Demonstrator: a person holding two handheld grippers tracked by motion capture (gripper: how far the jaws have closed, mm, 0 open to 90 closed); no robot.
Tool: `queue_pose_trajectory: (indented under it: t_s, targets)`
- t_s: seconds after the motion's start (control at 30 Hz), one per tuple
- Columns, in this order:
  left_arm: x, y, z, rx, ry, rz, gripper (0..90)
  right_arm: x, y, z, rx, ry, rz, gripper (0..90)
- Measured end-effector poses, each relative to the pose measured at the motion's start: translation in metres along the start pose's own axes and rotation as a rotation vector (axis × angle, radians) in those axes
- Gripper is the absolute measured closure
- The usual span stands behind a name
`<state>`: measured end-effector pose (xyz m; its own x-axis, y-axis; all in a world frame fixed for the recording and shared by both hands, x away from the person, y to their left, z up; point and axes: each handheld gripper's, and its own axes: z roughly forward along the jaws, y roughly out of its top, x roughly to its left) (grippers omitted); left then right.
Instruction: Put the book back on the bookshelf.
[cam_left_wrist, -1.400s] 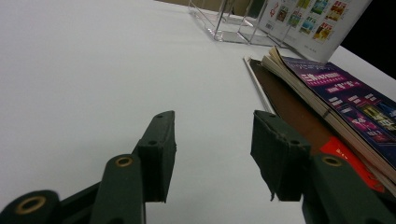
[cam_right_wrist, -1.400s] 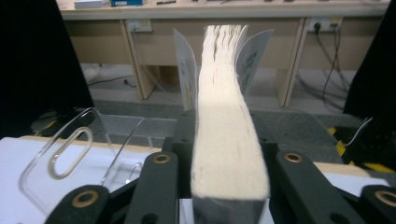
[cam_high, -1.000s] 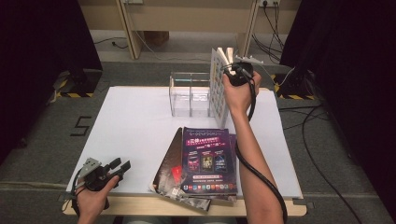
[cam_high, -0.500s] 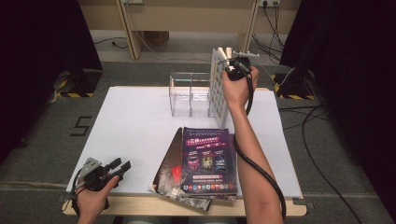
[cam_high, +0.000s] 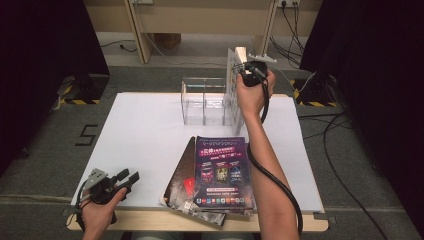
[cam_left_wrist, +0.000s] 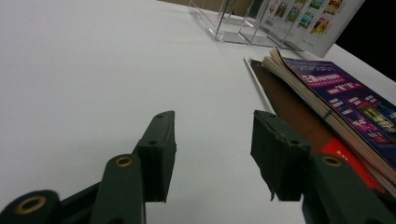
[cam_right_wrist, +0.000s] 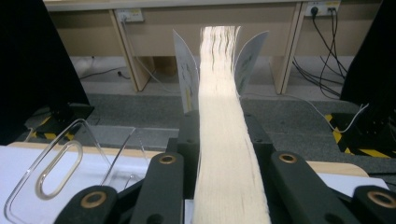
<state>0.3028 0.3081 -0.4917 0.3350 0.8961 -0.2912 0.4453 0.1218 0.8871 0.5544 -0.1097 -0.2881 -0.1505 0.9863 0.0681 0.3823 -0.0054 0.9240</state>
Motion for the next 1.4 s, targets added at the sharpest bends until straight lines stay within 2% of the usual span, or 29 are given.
queue_pose_trajectory:
  t_s: [0.13, 0.3, 0.47, 0.57, 0.67, 0.83, 1.4]
  targets:
    - [0.0, 0.0, 0.0, 0.001, -0.002, 0.0, 49.3, 0.0, -0.001, 0.002, -0.018, -0.004, -0.007, 74.4]
    - [0.0, -0.001, 0.001, 0.0, -0.002, 0.001, 49.5, -0.002, -0.015, 0.007, -0.047, -0.014, -0.043, 74.5]
    - [-0.001, -0.001, 0.001, 0.004, -0.005, 0.003, 49.5, -0.006, -0.024, 0.002, -0.089, -0.017, -0.067, 74.1]
    - [-0.001, -0.001, 0.001, 0.004, -0.004, 0.003, 49.5, -0.008, -0.027, -0.003, -0.098, -0.013, -0.06, 73.5]
    - [-0.002, -0.001, 0.001, 0.003, -0.004, 0.003, 49.5, -0.008, -0.028, -0.005, -0.092, -0.019, -0.07, 72.5]
    - [-0.003, -0.002, 0.001, 0.005, -0.008, 0.007, 49.5, -0.012, -0.024, -0.004, -0.032, -0.013, -0.049, 68.9]
    - [-0.003, -0.002, 0.001, 0.003, -0.009, 0.01, 49.5, -0.017, -0.024, -0.009, -0.024, -0.014, -0.029, 63.2]
